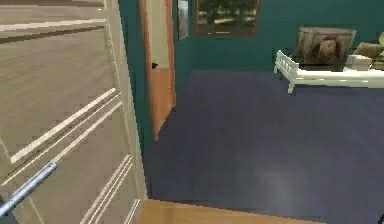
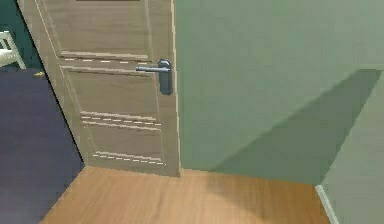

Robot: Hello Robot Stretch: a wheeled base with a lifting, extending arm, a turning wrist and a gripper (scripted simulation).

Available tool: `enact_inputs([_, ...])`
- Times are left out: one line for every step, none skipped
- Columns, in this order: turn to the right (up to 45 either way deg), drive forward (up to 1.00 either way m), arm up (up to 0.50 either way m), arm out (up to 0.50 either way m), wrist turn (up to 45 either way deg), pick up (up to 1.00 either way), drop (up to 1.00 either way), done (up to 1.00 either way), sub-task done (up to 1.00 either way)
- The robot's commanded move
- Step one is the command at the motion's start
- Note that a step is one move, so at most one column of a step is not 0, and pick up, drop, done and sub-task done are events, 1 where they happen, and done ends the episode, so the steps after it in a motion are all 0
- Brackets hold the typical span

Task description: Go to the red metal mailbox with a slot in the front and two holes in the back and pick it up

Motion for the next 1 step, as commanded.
enact_inputs([0.0, 1.00, 0.00, 0.00, 0.0, 0.00, 0.00, 0.00, 0.00])
